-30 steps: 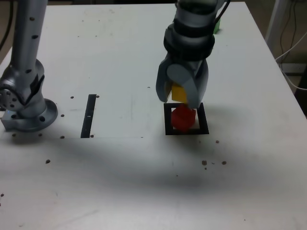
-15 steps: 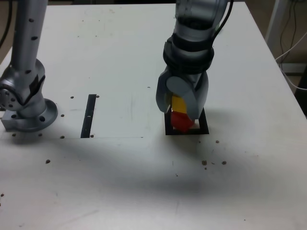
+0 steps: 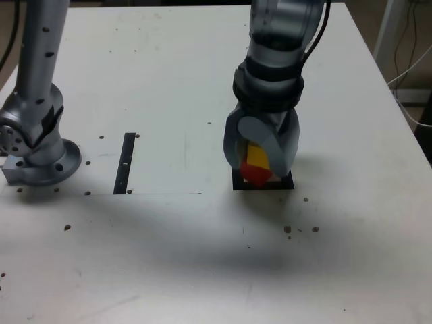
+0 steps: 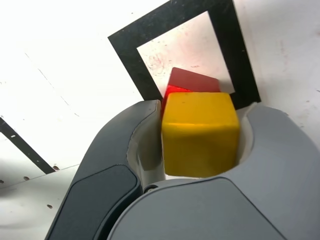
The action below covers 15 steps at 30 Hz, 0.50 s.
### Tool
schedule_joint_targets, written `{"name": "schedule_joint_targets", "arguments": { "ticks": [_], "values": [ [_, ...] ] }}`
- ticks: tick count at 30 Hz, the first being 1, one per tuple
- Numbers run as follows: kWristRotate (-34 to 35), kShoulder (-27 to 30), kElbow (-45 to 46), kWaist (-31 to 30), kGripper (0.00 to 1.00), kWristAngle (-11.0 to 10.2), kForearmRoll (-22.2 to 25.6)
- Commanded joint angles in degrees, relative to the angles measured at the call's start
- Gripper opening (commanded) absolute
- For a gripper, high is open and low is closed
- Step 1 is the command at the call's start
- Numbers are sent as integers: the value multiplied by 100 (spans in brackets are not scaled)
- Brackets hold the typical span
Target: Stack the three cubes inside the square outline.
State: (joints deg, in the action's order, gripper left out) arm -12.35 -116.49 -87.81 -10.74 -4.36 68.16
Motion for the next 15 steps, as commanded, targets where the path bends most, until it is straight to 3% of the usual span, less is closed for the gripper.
{"name": "schedule_joint_targets", "arguments": {
  "ticks": [1, 8, 15],
  "values": [
    [-10, -18, 50, 60, 87, -28, -12],
    [-4, 29, 115, 100, 98, -97, 5],
    [-8, 398, 47, 125, 99, -141, 90]
  ]
}}
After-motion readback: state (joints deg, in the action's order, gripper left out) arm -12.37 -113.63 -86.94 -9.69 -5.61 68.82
